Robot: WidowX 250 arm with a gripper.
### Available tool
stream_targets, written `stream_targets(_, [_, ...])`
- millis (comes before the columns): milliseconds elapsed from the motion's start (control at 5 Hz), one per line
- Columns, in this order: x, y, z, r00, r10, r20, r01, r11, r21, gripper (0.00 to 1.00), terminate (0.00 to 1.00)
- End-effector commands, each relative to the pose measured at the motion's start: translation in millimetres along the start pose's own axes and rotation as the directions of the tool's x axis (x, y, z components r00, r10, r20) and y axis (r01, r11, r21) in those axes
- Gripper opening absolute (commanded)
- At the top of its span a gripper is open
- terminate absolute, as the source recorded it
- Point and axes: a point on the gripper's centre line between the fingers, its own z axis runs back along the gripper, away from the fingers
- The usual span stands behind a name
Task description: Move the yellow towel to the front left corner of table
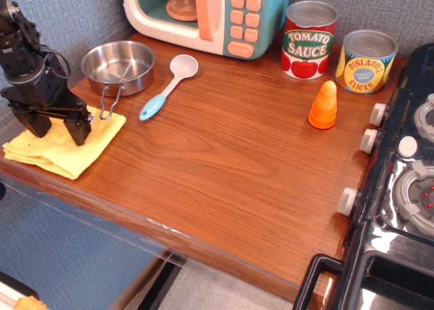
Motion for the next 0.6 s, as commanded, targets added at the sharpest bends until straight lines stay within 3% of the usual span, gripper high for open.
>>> stream_targets(0, [16,-38,43,0.993,-0.074,0.096,0.076,0.997,-0.021,1.0,0.0])
stream_targets(400, [36,-50,106,0.98,-0.085,0.178,0.089,0.996,-0.016,1.0,0.0])
